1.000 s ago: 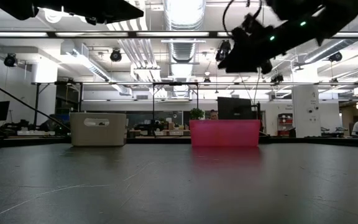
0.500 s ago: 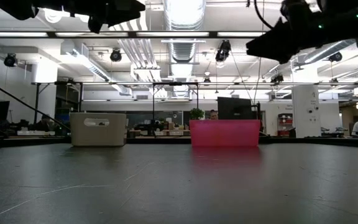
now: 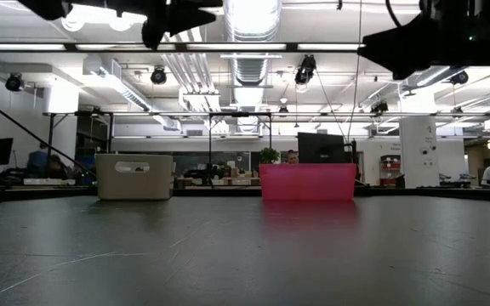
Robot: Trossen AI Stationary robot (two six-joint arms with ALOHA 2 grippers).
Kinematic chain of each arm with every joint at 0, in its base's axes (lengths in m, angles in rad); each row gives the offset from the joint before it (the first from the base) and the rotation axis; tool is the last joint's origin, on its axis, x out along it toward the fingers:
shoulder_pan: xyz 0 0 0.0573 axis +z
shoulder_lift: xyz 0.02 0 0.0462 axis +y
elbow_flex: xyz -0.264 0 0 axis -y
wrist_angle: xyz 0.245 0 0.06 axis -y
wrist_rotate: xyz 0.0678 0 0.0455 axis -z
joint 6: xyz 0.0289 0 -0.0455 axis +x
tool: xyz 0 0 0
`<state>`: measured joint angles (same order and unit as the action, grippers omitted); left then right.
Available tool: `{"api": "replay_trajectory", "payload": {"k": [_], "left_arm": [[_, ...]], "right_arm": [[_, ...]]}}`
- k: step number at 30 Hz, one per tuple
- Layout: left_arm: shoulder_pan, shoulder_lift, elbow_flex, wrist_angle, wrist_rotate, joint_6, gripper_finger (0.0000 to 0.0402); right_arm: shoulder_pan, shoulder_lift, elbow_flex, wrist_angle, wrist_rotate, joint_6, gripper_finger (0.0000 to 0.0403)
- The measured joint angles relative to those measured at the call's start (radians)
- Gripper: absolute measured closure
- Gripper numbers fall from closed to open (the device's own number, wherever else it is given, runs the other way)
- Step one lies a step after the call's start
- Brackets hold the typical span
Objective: Pick and place medicine bottles into bin by pill shape (circle, oval)
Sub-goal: Put the blue capsule bottle into the gray bin
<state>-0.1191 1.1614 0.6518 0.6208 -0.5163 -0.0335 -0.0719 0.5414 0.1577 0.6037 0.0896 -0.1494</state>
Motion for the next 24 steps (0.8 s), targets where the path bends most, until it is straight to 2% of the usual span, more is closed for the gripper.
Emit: {"api": "replay_trajectory", "payload": {"k": [12,16,24], "left_arm": [[-0.069,0.161,0.193,-0.002,-0.003,-0.017,0.024],[-0.084,0.196,0.246,-0.019,-0.003,-0.071,0.024],[-0.098,0.243,0.383,-0.245,-0.005,-0.198,0.024]], "right_arm": [[0.0,-0.105,-0.008,-0.006,-0.066,-0.011,0.0193],[0.002,-0.145,-0.007,-0.024,-0.072,-0.031,0.0193],[0.002,-0.221,-0.007,-0.023,-0.1,-0.045,0.0193]]}}
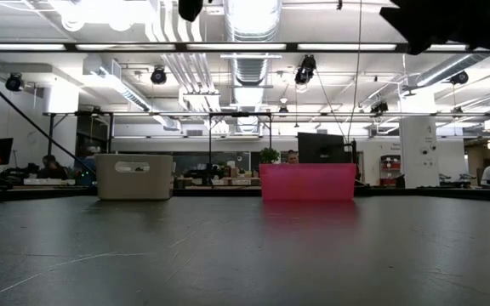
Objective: Pick and place medicine bottles into bin by pill shape (circle, oval)
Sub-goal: Put the blue capsule bottle into the gray bin
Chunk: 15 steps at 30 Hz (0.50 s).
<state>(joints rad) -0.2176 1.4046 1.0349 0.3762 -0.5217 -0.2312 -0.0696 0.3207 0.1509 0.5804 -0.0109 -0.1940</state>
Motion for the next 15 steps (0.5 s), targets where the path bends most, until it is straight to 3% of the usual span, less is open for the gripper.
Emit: {"api": "replay_trajectory", "payload": {"k": [10,15], "left_arm": [[-0.007,0.066,0.299,-0.571,0.023,-0.278,0.024],[-0.011,0.109,0.448,-0.742,0.054,-0.319,0.024]], "right_arm": [[0.0,-0.035,0.0,0.005,-0.027,0.011,0.0193],[0.0,-0.039,0.0,0.0,-0.027,0.018,0.0193]]}}
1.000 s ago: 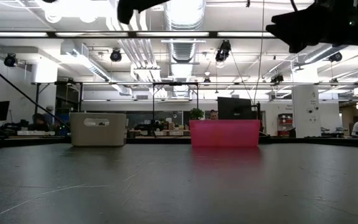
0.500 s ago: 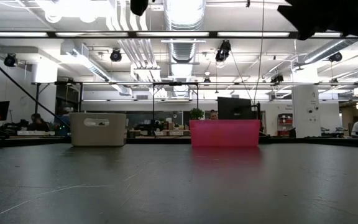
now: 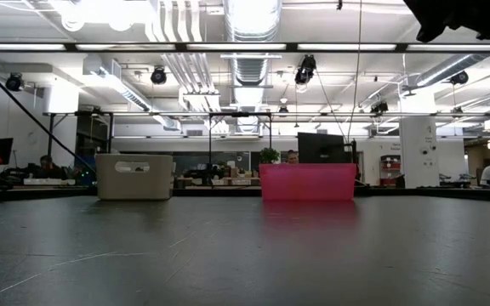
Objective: Pick and place medicine bottles into bin by pill shape (circle, oval)
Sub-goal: Put the blue capsule bottle into the gray bin
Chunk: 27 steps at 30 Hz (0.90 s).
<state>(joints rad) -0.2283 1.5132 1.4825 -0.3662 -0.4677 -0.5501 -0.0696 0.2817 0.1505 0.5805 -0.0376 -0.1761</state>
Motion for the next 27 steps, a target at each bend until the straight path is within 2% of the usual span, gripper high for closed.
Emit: {"api": "replay_trajectory", "payload": {"k": [6,11,15,18,22,27], "left_arm": [[0.0,0.049,0.117,-0.088,0.085,-0.156,0.024],[-0.017,0.074,0.119,-0.099,0.185,-0.422,0.024],[-0.077,0.113,0.117,-0.139,0.254,-0.559,0.024],[-0.119,0.138,0.116,-0.258,0.309,-0.666,0.024],[-0.163,0.16,0.116,-0.503,0.411,-0.823,0.024],[-0.235,0.17,0.115,-0.729,0.43,-0.954,0.024]], "right_arm": [[0.0,0.0,0.0,0.0,0.001,0.0,0.0193],[0.0,0.001,0.0,0.001,0.003,-0.005,0.0193],[0.0,0.001,0.0,0.001,0.003,-0.006,0.0193],[0.0,0.002,0.0,0.001,0.003,-0.004,0.0193],[0.0,0.002,0.001,0.001,0.003,0.006,0.0193],[0.0,0.002,0.001,0.001,0.004,0.005,0.0193]]}}
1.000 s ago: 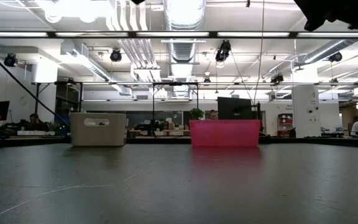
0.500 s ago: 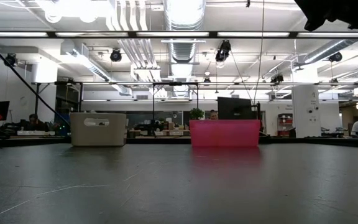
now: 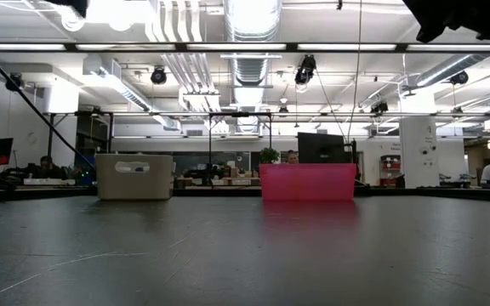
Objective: Pick and place medicine bottles into bin by pill shape (circle, oval)
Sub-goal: Put the blue capsule bottle into the gray bin
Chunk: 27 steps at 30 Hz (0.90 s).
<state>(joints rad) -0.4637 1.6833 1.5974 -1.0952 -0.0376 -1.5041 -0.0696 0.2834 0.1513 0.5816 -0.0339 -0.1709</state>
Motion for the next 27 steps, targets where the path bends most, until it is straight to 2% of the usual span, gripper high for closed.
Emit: {"api": "replay_trajectory", "payload": {"k": [6,16,22,27], "left_arm": [[-0.049,-0.003,-0.048,-0.181,0.001,-0.113,0.024],[-0.059,-0.048,-0.21,-0.17,0.005,-0.167,0.024],[-0.06,-0.051,-0.274,-0.11,0.083,-0.166,0.024],[-0.063,-0.054,-0.336,-0.062,0.094,-0.167,0.0239]], "right_arm": [[0.0,0.0,0.0,0.0,0.0,0.0,0.0193],[0.0,0.0,0.0,0.0,0.0,-0.006,0.0193],[0.0,0.0,0.0,0.0,0.0,-0.01,0.0193],[0.0,0.0,0.0,0.0,0.0,-0.012,0.0193]]}}
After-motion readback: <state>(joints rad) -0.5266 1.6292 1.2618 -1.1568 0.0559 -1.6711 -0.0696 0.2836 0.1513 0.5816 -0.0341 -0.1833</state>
